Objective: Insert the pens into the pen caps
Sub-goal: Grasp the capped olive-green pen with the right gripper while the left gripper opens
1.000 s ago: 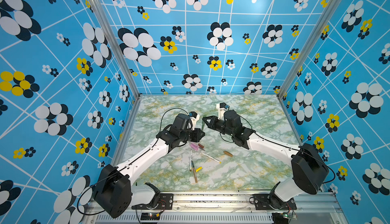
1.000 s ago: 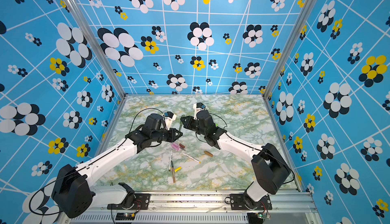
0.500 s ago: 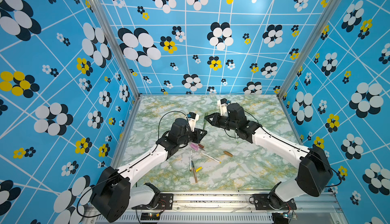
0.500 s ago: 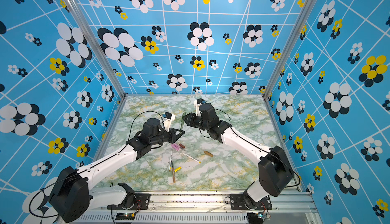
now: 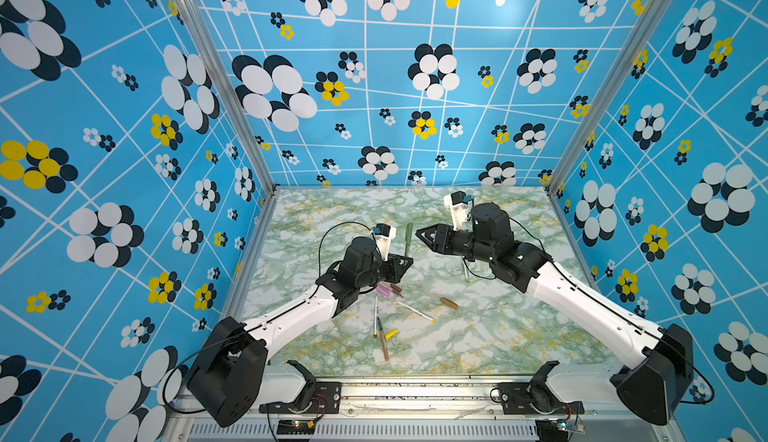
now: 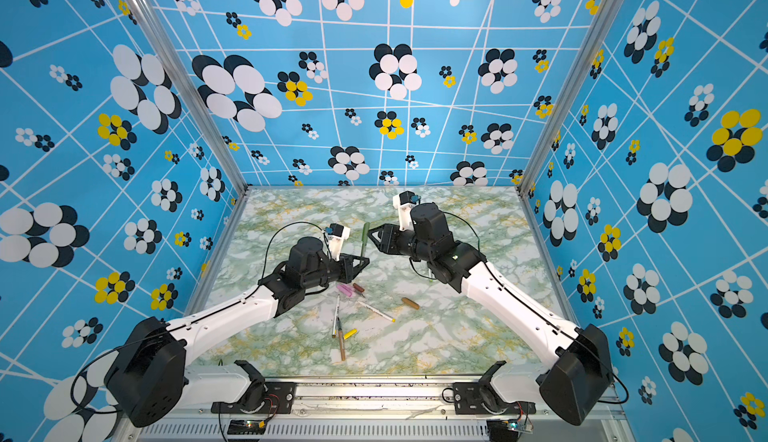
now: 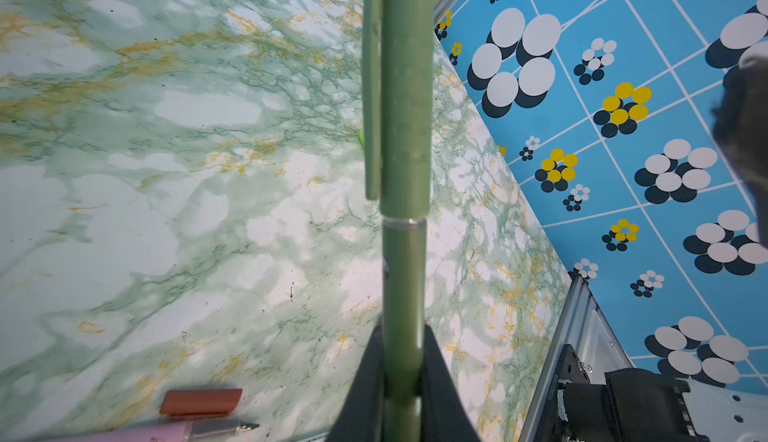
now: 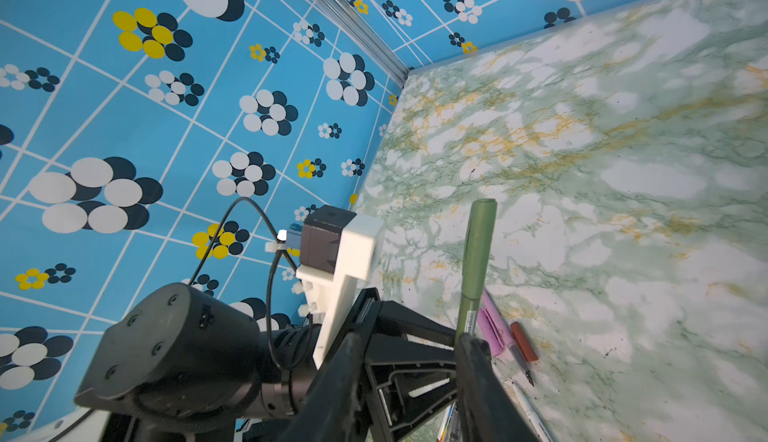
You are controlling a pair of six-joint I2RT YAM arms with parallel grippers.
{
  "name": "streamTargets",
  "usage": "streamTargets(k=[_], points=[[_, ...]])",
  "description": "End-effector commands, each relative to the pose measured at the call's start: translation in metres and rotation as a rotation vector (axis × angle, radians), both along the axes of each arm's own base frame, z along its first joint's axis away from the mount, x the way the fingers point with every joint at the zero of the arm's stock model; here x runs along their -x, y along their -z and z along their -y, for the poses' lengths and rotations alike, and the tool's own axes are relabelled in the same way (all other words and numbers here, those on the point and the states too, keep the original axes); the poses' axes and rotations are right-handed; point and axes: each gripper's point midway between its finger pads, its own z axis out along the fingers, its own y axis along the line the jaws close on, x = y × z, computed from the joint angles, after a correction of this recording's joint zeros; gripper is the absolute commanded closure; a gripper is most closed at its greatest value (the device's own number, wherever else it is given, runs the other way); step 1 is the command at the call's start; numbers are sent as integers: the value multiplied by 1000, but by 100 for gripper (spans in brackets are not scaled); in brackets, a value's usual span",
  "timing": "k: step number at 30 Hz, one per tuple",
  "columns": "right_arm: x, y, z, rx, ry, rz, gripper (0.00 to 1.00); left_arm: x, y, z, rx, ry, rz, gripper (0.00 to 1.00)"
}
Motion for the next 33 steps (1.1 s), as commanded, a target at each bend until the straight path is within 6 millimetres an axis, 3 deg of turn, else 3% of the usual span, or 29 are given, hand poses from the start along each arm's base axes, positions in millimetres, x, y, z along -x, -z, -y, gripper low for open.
streamTargets(k=[1,11,21,33], points=[[2,33,8,73,12,-40,61,-9,-27,14,68,-10,40,100],[4,65,4,74,4,-96,62,-5,-31,36,68,27,40,100],[-3,71,1,73,17,-101,75,-2,-34,43,68,43,37,100],[-10,77,4,93,53,-103,78,4,-40,49,88,86,40,100]])
